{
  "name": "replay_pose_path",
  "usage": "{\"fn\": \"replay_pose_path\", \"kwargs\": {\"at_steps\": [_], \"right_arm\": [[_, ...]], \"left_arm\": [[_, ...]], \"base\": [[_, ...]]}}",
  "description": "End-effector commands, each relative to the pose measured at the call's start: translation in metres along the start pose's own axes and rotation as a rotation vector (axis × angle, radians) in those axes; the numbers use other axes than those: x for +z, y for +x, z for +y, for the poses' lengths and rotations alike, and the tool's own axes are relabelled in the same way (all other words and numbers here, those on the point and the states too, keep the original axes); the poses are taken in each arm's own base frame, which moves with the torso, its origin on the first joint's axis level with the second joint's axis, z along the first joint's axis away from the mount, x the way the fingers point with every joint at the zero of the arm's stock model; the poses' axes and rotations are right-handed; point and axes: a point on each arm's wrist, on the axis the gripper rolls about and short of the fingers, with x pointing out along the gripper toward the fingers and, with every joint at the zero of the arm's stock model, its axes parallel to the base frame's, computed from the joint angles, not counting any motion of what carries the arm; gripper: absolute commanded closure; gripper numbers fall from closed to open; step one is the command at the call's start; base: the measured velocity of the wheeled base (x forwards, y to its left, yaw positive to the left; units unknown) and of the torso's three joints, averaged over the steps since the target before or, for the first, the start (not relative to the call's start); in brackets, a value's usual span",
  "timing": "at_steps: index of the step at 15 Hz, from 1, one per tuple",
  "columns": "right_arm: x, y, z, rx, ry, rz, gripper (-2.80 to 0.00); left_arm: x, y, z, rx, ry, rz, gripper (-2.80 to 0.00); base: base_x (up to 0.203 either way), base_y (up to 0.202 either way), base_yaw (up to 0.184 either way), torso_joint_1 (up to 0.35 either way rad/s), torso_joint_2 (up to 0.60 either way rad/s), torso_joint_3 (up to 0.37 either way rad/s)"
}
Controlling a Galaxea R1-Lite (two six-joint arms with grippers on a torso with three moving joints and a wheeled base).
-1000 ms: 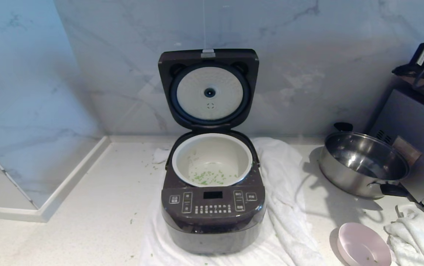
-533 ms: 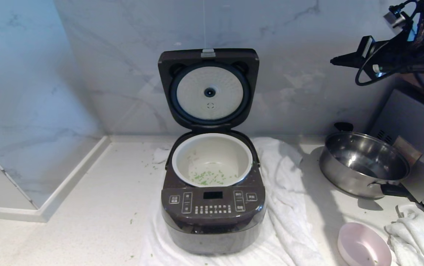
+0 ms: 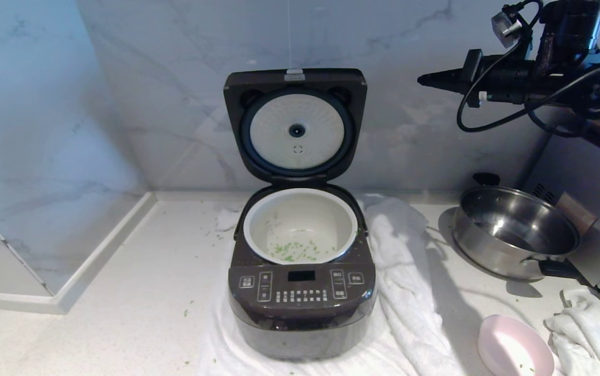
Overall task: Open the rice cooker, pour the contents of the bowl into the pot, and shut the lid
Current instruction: Close the rice cooker
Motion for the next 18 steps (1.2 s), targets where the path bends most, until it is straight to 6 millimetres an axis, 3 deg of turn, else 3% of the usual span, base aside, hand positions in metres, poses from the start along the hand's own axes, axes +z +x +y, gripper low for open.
{"fn": "replay_pose_path", "kwargs": {"at_steps": [1,5,11,18], "right_arm": [[-0.004,0.014,-0.006,0.041,-0.024,-0.034,0.00],[-0.007,0.028,-0.012,0.146,-0.006,-0.069,0.00],[-0.019,0.050,0.007,0.358,-0.012,-0.001,0.00],[-0.035,0.064,0.009,0.393,0.049,0.045,0.00]], "left_arm": [[0.000,0.000,0.000,0.000,-0.001,0.002,0.00],[0.000,0.000,0.000,0.000,-0.001,0.002,0.00],[0.000,0.000,0.000,0.000,-0.001,0.002,0.00],[0.000,0.000,0.000,0.000,-0.001,0.002,0.00]], "base": [[0.000,0.000,0.000,0.000,0.00,0.000],[0.000,0.000,0.000,0.000,0.00,0.000],[0.000,0.000,0.000,0.000,0.00,0.000],[0.000,0.000,0.000,0.000,0.00,0.000]]}}
